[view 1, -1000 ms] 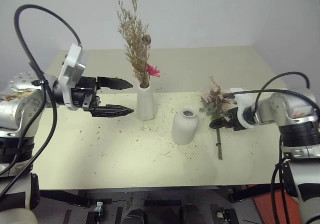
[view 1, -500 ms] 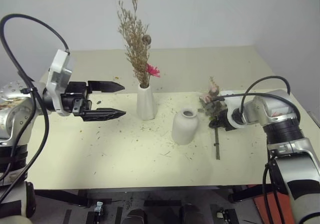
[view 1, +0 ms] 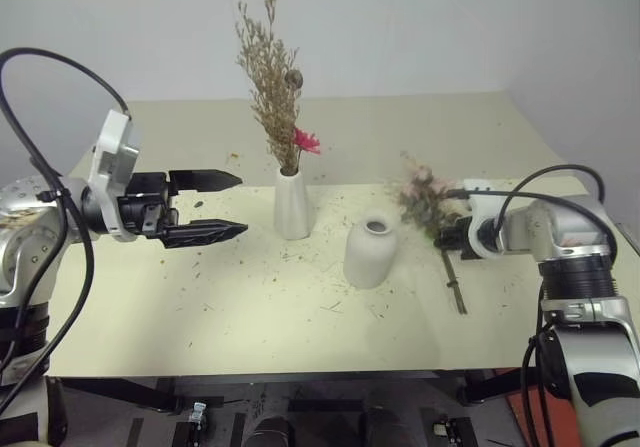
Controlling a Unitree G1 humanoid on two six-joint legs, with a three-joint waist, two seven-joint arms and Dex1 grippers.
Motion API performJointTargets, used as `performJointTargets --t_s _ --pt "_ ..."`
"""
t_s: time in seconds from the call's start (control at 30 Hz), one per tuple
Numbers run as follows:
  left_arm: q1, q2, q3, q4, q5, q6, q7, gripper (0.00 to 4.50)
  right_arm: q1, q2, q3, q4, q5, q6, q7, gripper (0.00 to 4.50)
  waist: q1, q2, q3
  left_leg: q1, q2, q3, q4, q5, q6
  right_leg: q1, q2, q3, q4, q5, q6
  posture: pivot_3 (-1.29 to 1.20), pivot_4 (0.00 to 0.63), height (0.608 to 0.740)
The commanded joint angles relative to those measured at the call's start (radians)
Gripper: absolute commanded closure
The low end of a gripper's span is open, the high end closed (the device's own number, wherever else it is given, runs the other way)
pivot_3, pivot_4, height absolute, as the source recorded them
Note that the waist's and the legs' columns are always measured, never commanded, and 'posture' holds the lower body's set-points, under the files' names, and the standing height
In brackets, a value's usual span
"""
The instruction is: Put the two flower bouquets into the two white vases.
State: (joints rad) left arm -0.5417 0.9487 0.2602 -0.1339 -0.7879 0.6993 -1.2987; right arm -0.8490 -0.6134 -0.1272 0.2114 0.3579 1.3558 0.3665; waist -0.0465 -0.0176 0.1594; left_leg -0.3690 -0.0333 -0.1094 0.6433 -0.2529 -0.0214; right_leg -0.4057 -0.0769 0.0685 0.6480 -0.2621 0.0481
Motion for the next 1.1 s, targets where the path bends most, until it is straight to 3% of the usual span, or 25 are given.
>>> performJointTargets --t_s 0.03,0.17,0.3,0.47,0.77,1.1 --pt "0.015 0.009 0.051 -0.029 -0.031 -0.002 0.012 0.00 0.014 -0.012 -0.115 -0.142 0.006 -0.150 -0.012 4.30 0.000 0.000 0.000 0.000 0.000 0.000 0.000 0.000 0.000 0.000 0.000 0.000 0.000 0.000 0.000 0.00 0.150 0.740" --pt "0.016 -0.008 0.060 -0.002 -0.035 -0.006 0.038 0.00 0.063 0.045 -0.249 -0.262 0.061 -0.339 -0.002 4.30 -0.002 0.000 0.000 0.000 0.000 0.000 0.000 0.000 0.000 0.000 0.000 0.000 0.000 0.000 0.000 0.00 0.150 0.740" --pt "0.018 -0.005 0.058 0.000 -0.038 -0.013 0.031 0.00 0.053 0.100 -0.364 -0.360 0.226 -0.363 0.063 4.30 -0.002 0.000 0.000 0.001 0.000 0.000 0.000 0.000 0.000 0.000 0.000 0.000 0.000 0.000 0.000 0.00 0.150 0.740" --pt "0.000 0.001 0.055 0.019 -0.036 -0.027 0.020 0.00 0.044 0.132 -0.418 -0.540 0.466 -0.357 0.132 4.30 -0.002 0.000 0.000 0.001 0.001 0.000 -0.001 0.000 0.000 0.000 0.001 0.000 0.000 0.000 0.000 0.00 0.150 0.740" --pt "-0.013 -0.008 0.059 0.020 -0.045 -0.043 0.031 0.00 0.088 0.146 -0.304 -0.663 0.544 -0.439 0.117 4.30 -0.002 0.001 0.000 0.002 0.001 0.000 0.000 0.000 0.000 0.001 0.000 0.000 0.000 0.000 0.000 0.00 0.150 0.740" --pt "-0.015 -0.007 0.056 0.015 -0.044 -0.043 0.036 0.00 0.134 0.166 -0.141 -0.626 0.439 -0.590 0.121 4.30 -0.001 0.001 0.000 0.001 0.001 0.000 -0.001 0.000 0.000 0.000 0.000 0.000 0.000 0.000 0.000 0.00 0.150 0.740"
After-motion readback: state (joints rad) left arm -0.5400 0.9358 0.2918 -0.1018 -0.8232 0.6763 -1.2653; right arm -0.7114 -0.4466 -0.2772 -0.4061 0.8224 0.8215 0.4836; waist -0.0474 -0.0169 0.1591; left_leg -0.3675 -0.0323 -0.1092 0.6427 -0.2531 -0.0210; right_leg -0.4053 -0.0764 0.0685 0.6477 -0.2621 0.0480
